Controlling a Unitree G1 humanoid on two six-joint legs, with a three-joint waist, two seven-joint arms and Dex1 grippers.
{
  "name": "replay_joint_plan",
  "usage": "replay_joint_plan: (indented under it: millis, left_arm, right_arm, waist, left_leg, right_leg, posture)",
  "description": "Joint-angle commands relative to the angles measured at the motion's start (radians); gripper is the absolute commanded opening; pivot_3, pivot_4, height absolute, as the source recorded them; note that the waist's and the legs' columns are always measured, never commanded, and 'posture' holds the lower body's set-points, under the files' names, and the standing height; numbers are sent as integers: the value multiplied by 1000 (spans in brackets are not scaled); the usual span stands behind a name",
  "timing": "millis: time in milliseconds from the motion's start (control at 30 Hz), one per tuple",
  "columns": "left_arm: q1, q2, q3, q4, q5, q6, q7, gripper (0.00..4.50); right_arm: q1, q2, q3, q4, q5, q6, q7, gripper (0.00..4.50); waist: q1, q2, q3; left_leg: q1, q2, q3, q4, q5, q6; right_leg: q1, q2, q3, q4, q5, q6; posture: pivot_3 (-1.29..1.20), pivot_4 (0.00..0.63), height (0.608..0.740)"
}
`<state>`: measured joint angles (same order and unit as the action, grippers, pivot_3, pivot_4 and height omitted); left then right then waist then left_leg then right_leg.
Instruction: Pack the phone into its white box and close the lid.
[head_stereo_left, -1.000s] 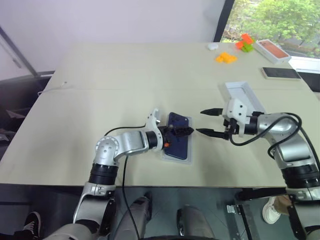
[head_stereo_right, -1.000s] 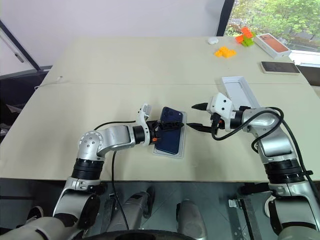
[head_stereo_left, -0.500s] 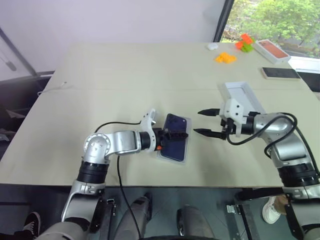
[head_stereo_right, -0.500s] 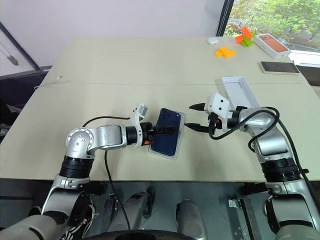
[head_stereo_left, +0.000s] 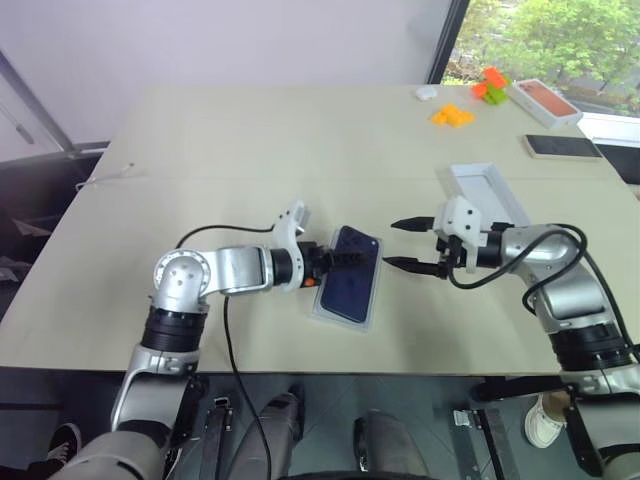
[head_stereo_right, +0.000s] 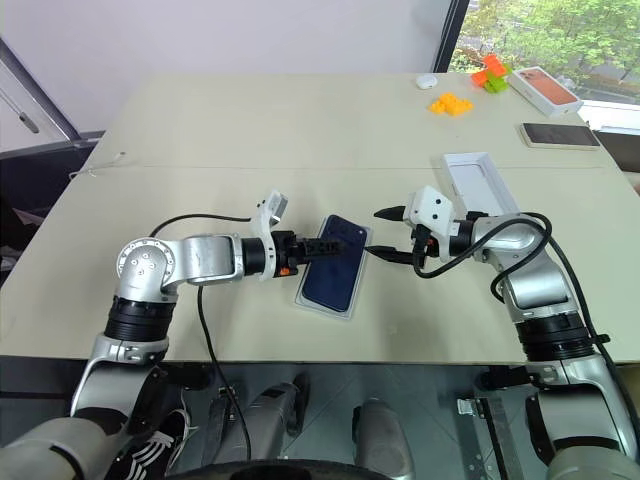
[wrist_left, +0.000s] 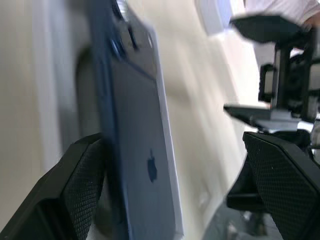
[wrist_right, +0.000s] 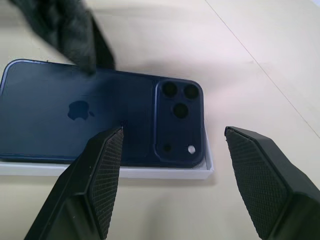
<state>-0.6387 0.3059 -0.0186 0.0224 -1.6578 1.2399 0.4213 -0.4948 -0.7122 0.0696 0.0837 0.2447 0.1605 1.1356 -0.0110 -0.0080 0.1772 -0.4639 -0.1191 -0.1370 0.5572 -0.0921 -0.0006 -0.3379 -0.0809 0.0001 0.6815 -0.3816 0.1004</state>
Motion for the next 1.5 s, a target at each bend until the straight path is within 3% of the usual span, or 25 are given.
replay_joint_plan:
  millis: [33,267,433,533,567,633,833,867,1000,1367,1500]
  left_arm:
    - [9,35,-4,-43,-69,23,1,4442]
    - [19,165,14,-84,-134,23,-14,4442]
    - [-29,247,48,-87,-79,11,-147,4442]
    - [-30,271,38,-97,53,-5,-225,4442]
    - [-25,257,46,-90,66,-20,-235,4210]
    - [-11,208,65,-83,103,-74,-253,3672]
    - [58,63,46,-109,248,-171,-292,543]
    - [67,45,32,-110,271,-169,-307,20]
    - [79,11,-28,-88,405,-169,-371,20]
    - [80,-65,-30,-27,541,-76,-431,20]
    - [99,-70,-18,-54,570,-49,-452,20]
  right_arm:
    - [-21,4,-12,-10,3,-19,-1,3410]
    - [-24,6,-19,-10,4,-16,-5,3410]
    - [-52,35,-40,-20,51,45,-24,3410]
    - [-75,68,-55,-36,84,102,-59,3410]
    - [-78,74,-55,-40,92,119,-63,3410]
    - [-73,87,-49,-52,98,135,-74,2857]
    - [-2,72,-6,-65,32,66,-66,5]
    - [2,73,4,-61,14,47,-72,0]
    - [4,81,45,-32,-60,-29,-87,0]
    - [41,75,196,52,-331,-222,-183,0]
    - [22,75,184,78,-339,-247,-192,0]
  waist:
    - [-1,0,0]
    - [-1,0,0]
    - [-1,1,0]
    - [-1,1,0]
    - [-1,1,0]
    - [2,1,0]
    - [1,1,0]
    - [1,1,0]
    - [-4,1,0]
    - [0,1,0]
    - [0,1,0]
  left_leg:
    - [0,0,0,0,0,0]
    - [1,0,-1,-1,0,0]
    - [1,0,-1,0,0,0]
    - [1,0,-1,-1,0,0]
    - [1,0,-1,-1,0,0]
    - [1,0,-1,-3,0,0]
    - [0,-1,-1,-4,0,0]
    - [-1,-1,0,-4,0,0]
    - [0,-1,0,-4,0,-1]
    - [2,-1,-1,-4,0,-1]
    - [5,-1,-1,-3,-1,-2]
  right_leg:
    - [0,0,0,0,0,0]
    - [-1,0,0,0,0,0]
    - [-2,0,1,0,-2,-3]
    - [-2,0,1,0,-2,-4]
    - [-2,0,1,0,-2,-4]
    - [-3,0,1,0,-2,-3]
    - [-4,-1,1,-2,0,0]
    - [-3,-1,1,-2,0,0]
    - [-3,-1,1,-1,0,0]
    - [-2,0,0,-1,0,1]
    - [1,0,0,-1,0,0]
  posture:
    - [0,150,740]
    - [0,150,740]
    - [0,150,740]
    - [0,150,740]
    - [0,150,740]
    - [0,150,740]
    - [0,150,740]
    - [0,150,740]
    - [0,150,740]
    - [0,150,740]
    - [0,150,740]
